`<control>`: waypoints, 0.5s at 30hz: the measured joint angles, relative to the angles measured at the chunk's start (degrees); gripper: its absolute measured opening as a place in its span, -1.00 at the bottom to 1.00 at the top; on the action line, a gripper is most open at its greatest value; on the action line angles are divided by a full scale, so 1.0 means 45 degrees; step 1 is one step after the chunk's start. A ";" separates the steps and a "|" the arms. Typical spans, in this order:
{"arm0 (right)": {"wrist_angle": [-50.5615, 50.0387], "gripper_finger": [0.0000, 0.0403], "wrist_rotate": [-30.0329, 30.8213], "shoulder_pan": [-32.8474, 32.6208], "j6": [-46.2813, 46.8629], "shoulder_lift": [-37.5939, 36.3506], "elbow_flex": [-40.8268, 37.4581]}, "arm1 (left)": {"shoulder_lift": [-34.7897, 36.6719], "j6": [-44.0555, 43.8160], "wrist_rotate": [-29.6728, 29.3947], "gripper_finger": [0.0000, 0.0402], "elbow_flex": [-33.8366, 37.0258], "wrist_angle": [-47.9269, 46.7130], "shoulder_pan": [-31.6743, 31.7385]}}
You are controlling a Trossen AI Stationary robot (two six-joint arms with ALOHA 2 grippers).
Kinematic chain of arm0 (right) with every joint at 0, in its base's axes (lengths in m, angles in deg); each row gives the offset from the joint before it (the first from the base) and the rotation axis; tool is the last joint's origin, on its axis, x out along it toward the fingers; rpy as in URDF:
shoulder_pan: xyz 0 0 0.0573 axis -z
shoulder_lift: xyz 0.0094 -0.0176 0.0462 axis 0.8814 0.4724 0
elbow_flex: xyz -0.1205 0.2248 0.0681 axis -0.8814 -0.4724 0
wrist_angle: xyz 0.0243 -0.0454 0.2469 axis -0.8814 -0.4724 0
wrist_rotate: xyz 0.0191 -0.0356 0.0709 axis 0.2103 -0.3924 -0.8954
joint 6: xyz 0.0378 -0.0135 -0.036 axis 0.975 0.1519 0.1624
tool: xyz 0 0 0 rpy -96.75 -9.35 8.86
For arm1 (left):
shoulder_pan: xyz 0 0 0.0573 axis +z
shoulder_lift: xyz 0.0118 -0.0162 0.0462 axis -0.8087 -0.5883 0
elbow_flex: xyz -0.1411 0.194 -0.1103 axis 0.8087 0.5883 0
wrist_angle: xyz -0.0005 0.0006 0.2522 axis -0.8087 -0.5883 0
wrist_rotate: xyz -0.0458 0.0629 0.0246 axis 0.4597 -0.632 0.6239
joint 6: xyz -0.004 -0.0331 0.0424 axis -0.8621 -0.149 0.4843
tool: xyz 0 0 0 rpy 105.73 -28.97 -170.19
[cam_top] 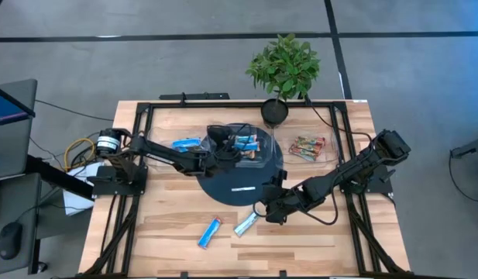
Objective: Pick and place Granola Bars by type
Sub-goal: Put the orange snack bar into the middle transparent bin, then move the red snack bar to the center of the table
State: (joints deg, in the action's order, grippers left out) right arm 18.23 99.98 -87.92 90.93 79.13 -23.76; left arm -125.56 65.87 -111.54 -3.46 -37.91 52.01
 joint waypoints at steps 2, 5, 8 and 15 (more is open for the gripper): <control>-0.0010 0.36 0.0000 0.0000 0.0000 0.0000 0.0000 | 0.0008 0.0320 -0.0361 0.17 -0.0286 0.0059 -0.0080; -0.0010 0.36 -0.0005 0.0000 0.0000 0.0000 0.0000 | 0.0010 0.0921 -0.0959 0.17 -0.0736 0.0054 -0.0190; -0.0019 0.36 -0.0026 0.0000 -0.0005 0.0000 0.0000 | 0.0010 0.1703 -0.1910 0.17 -0.1238 0.0073 -0.0327; -0.0176 0.36 -0.0340 -0.0011 -0.0011 -0.0005 0.0000 | 0.0180 0.2905 -0.3080 0.17 -0.1616 -0.0567 -0.1643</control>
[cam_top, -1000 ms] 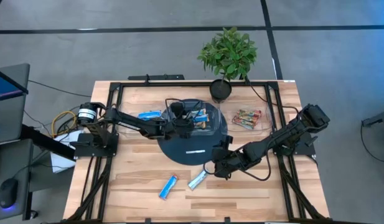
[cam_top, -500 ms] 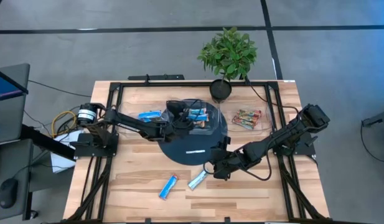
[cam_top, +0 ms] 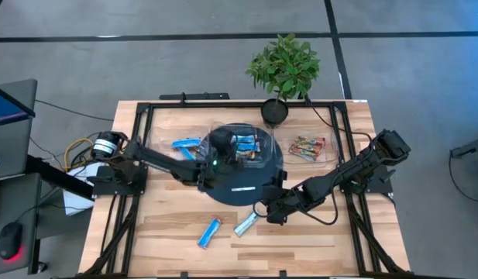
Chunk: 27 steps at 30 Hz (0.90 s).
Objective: Pick and place Granola Bars by type
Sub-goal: Move the red snack bar to the center of the table
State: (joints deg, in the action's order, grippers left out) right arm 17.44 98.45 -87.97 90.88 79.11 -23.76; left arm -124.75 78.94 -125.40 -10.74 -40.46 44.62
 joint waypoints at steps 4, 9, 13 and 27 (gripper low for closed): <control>-0.0080 0.36 0.0000 -0.0013 -0.0024 0.0000 0.0000 | 0.0569 -0.1370 0.0365 0.17 0.0005 -0.1956 -0.1300; -0.0094 0.36 0.0000 -0.0013 -0.0023 0.0000 0.0000 | 0.2046 -0.6101 0.3518 0.17 0.0005 -0.6762 -0.3006; -0.0073 0.36 0.0000 -0.0013 -0.0022 0.0000 -0.0003 | 0.3078 -0.9026 0.8739 0.17 0.0156 -0.9210 -0.3811; 0.0069 0.36 0.0001 0.0089 -0.0008 -0.0005 -0.0005 | 0.3526 -1.1514 1.3551 0.17 0.3347 -0.8858 -0.5459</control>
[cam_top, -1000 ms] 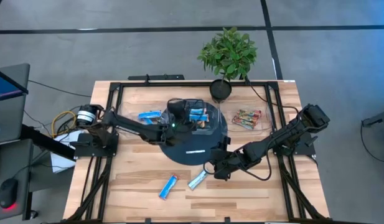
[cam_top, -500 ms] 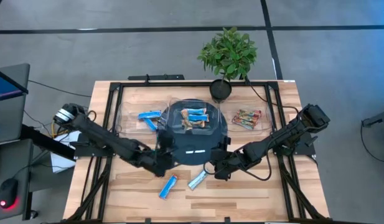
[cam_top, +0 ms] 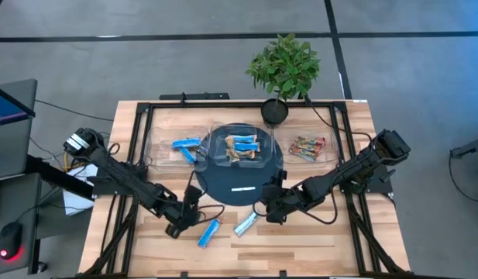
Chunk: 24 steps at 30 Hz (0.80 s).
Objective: Pick and place Granola Bars by type
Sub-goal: Move the red snack bar to the center of the table
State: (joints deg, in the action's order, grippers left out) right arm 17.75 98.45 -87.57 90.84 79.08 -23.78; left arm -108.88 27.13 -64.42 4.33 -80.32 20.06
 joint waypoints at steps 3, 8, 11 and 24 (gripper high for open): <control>-0.0002 0.36 -0.0001 0.0000 0.0012 0.0000 0.0000 | 0.0000 -0.0390 0.1488 0.17 0.0731 0.1150 -0.0090; 0.0001 0.36 -0.0001 0.0000 0.0015 0.0000 0.0000 | 0.0000 0.0052 0.3561 0.12 0.1740 0.3692 -0.0146; 0.0006 0.36 0.0003 0.0000 0.0015 0.0000 0.0000 | 0.0000 0.0590 0.4236 0.06 0.2097 0.4758 -0.0119; 0.0020 0.36 -0.0001 0.0000 0.0015 0.0000 0.0000 | -0.0598 0.2314 0.5457 -0.21 0.2258 0.6470 0.0429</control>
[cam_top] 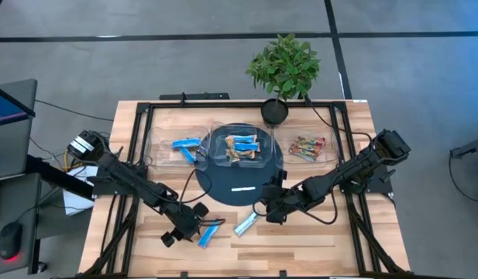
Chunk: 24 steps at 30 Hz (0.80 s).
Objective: Pick and place Granola Bars by type
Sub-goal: Move the red snack bar to the center of the table
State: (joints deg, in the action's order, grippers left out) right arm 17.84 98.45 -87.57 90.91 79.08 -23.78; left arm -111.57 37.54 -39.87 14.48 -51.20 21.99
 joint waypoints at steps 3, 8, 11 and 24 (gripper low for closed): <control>-0.0005 0.36 0.0000 0.0000 0.0000 0.0000 -0.0005 | -0.0779 0.0186 0.0749 -0.29 0.0000 0.0369 0.0196; -0.0010 0.36 0.0000 0.0000 0.0000 -0.0005 -0.0005 | -0.1575 0.0726 0.2481 -0.45 0.0005 0.1304 0.0689; -0.0012 0.36 0.0000 0.0000 0.0000 -0.0005 -0.0005 | -0.1578 0.1311 0.3645 -0.56 0.0000 0.1811 0.0857; -0.0002 0.36 0.0000 0.0000 0.0000 -0.0005 -0.0005 | -0.3033 0.2164 0.5296 -0.99 -0.0029 0.3655 0.1281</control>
State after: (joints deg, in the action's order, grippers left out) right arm 17.83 98.45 -87.57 90.91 79.06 -23.80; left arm -125.22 47.28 -16.03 14.35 -34.76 27.75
